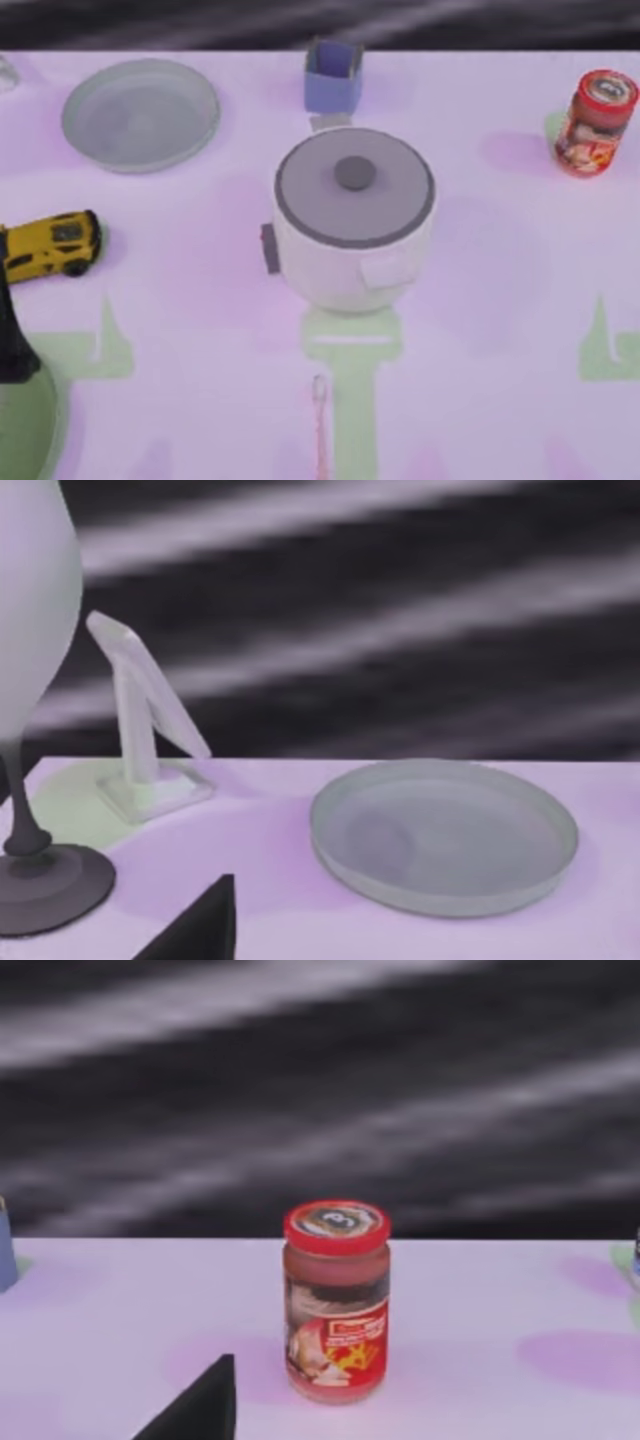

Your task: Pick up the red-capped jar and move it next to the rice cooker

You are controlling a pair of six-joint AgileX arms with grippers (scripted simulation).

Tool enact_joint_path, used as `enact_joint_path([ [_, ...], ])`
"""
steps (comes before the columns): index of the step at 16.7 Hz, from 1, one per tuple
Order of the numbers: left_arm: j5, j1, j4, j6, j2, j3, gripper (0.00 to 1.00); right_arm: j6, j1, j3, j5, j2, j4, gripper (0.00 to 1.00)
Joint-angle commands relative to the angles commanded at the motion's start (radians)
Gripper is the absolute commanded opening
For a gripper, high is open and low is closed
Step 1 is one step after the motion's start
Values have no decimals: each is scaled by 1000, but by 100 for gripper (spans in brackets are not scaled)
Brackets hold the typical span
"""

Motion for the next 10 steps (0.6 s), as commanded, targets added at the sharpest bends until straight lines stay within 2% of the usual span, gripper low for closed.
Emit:
enact_joint_path([
  [5,0,0,0,0,0,0,100,-12,-3,50,0,53,-26,100],
  [10,0,0,0,0,0,0,100,-79,-8,305,-13,331,-171,100],
])
